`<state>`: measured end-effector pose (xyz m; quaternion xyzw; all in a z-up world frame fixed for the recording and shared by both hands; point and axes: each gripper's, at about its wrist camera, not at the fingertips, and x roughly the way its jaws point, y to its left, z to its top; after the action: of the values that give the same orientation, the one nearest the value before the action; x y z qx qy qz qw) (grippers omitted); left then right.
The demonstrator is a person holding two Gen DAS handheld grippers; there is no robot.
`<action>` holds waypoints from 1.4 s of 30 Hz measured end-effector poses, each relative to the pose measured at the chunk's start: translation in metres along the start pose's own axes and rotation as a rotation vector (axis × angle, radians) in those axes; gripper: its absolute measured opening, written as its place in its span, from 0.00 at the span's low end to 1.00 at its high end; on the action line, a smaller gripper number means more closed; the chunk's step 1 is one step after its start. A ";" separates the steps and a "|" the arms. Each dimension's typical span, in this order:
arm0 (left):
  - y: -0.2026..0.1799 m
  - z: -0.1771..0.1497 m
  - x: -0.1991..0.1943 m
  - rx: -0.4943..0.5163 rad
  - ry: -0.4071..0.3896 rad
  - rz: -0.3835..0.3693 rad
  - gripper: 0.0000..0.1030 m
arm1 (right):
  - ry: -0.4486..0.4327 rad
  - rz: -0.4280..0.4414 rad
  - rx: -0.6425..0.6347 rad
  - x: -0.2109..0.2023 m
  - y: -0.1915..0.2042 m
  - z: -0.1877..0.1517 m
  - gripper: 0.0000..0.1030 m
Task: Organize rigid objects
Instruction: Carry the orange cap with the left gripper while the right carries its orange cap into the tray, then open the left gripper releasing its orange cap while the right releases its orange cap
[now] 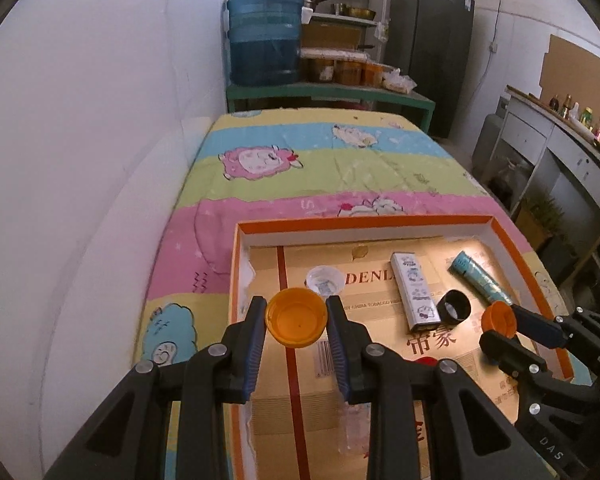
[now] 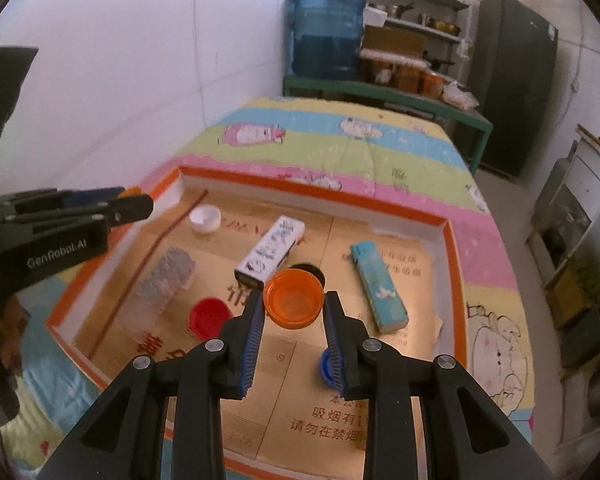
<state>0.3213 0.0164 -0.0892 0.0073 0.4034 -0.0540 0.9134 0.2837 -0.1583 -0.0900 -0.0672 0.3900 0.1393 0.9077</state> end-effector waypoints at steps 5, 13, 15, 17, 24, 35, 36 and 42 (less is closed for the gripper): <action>0.001 0.000 0.011 0.002 0.016 0.004 0.30 | 0.009 0.011 -0.006 0.010 0.001 -0.004 0.30; -0.003 0.001 0.028 0.016 0.046 0.014 0.30 | 0.034 0.023 -0.012 0.023 0.000 -0.009 0.30; -0.003 0.000 0.032 0.020 0.054 0.014 0.30 | 0.040 0.025 -0.017 0.025 0.000 -0.010 0.30; -0.003 -0.001 0.035 0.019 0.062 0.013 0.30 | 0.043 0.027 -0.022 0.026 0.001 -0.011 0.30; -0.005 -0.004 0.040 0.029 0.076 0.011 0.30 | 0.062 0.032 -0.029 0.033 0.003 -0.012 0.30; -0.002 -0.004 0.044 0.014 0.102 -0.013 0.30 | 0.072 0.039 -0.034 0.036 0.005 -0.013 0.30; -0.002 -0.004 0.044 0.013 0.102 -0.016 0.30 | 0.071 0.039 -0.035 0.036 0.005 -0.012 0.30; -0.001 -0.004 0.044 0.001 0.097 -0.028 0.34 | 0.064 0.041 -0.037 0.037 0.005 -0.013 0.32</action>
<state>0.3476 0.0119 -0.1239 0.0046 0.4473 -0.0664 0.8919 0.2974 -0.1489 -0.1257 -0.0804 0.4175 0.1628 0.8904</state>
